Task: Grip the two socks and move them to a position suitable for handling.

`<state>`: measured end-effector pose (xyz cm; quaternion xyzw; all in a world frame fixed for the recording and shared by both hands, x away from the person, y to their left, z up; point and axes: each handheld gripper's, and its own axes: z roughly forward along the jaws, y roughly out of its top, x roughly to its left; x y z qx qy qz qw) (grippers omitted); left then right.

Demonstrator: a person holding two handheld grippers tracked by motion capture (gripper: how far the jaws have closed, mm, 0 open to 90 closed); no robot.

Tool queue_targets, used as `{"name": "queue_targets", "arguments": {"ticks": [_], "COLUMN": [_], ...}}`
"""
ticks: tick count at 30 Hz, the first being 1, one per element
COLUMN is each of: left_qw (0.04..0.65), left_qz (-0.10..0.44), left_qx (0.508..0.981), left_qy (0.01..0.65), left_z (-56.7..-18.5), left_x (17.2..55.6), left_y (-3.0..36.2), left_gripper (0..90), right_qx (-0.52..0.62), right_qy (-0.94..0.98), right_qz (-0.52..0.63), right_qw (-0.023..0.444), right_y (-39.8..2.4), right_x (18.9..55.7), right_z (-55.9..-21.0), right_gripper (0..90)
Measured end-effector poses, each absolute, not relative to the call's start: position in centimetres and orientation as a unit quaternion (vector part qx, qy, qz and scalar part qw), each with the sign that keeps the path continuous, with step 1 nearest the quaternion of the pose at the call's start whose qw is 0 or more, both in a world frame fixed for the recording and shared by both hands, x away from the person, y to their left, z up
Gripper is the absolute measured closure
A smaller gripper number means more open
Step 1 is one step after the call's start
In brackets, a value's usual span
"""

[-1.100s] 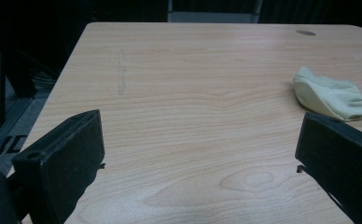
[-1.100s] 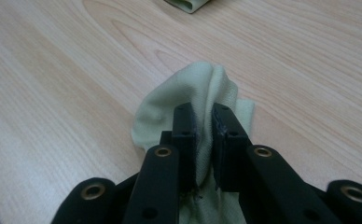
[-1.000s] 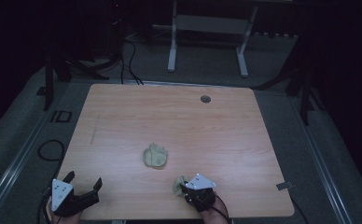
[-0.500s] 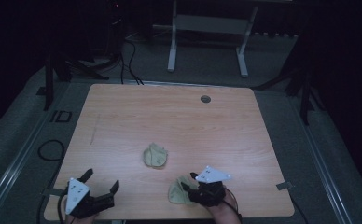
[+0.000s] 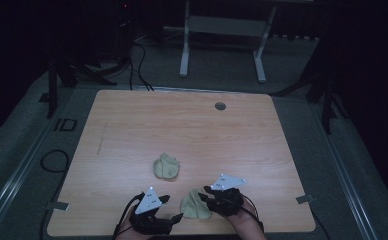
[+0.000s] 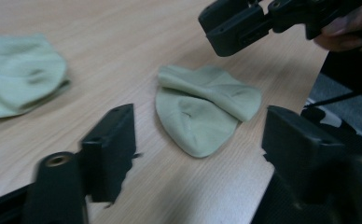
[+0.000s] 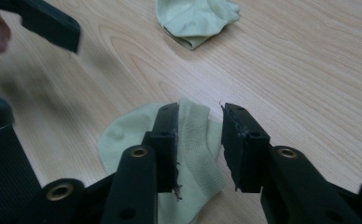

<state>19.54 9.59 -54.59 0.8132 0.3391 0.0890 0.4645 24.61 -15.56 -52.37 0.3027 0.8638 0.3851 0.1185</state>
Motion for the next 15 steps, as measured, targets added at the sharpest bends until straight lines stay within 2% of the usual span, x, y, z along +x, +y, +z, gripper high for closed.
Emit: {"name": "queue_targets", "arguments": {"ticks": [2,4,7,8,9,15], "left_qw": [0.452,0.447,0.438,0.426,0.426,0.401], "left_qz": [0.082,0.078,0.071,0.061,0.061,0.056], "left_qx": [0.82,0.824,0.829,0.837,0.837,0.851], "left_qy": [0.342,0.341,0.34,0.338,0.338,0.333], "left_z": [-55.0,-55.4,-55.9,-56.2,-56.2,-57.0], "left_x": [20.1,20.5,21.1,21.5,21.5,22.5], "left_y": [9.1,8.9,8.4,8.0,8.0,7.1], "left_gripper": [33.6,38.6,41.5,47.1,49.0,56.2], "right_qx": [0.294,0.293,0.293,0.289,0.29,0.291], "right_qy": [0.87,0.872,0.877,0.881,0.883,0.887], "right_qz": [0.379,0.377,0.367,0.36,0.355,0.345], "right_qw": [0.115,0.111,0.103,0.105,0.104,0.094], "right_y": [-15.4,-15.3,-15.1,-14.9,-14.8,-14.6], "right_x": [24.9,25.0,25.4,25.4,25.5,25.9], "right_z": [-52.9,-53.1,-54.0,-54.6,-54.9,-55.8], "right_gripper": [69.1,69.1,67.7,66.9,66.9,68.0]}}
